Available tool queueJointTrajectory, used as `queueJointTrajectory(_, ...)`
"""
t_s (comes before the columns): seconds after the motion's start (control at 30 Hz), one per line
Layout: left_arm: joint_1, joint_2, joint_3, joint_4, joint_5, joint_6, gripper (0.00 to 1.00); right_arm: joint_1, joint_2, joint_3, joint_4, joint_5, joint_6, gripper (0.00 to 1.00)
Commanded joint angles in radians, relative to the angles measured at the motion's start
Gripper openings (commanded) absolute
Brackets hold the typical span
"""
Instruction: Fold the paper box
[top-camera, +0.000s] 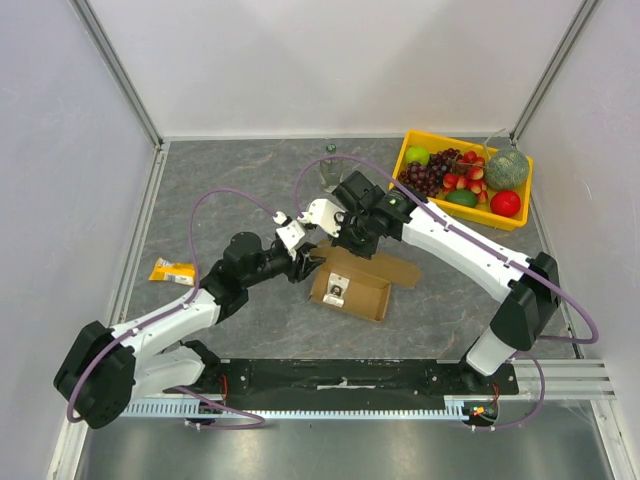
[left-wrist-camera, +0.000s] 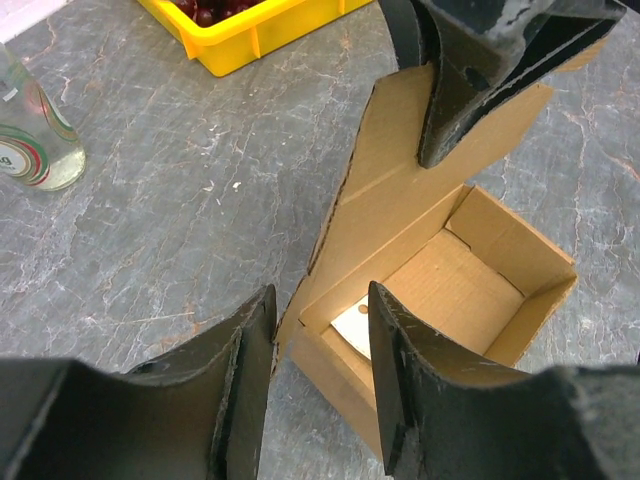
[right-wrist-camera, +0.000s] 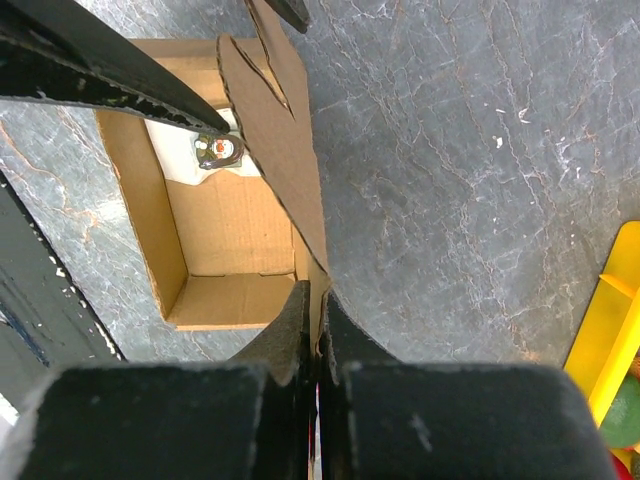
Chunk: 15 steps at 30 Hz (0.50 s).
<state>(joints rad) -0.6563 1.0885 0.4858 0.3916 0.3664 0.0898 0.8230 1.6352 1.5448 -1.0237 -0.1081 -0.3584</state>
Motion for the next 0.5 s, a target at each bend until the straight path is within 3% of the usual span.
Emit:
queueJointTrajectory(0.0, -0.006, 0.034, 0.071, 0.056, -0.037, -0.007, 0.48, 0.048, 0.018, -0.005, 0.008, -0.102, -0.09, 0.0)
queueJointTrajectory(0.33, -0.008, 0.074, 0.071, 0.069, -0.014, -0.012, 0.38, 0.038, 0.028, 0.011, 0.014, -0.113, -0.088, 0.0)
queueJointTrajectory(0.47, -0.006, 0.08, 0.063, 0.07, -0.011, -0.015, 0.27, 0.033, 0.031, 0.012, 0.016, -0.12, -0.086, 0.0)
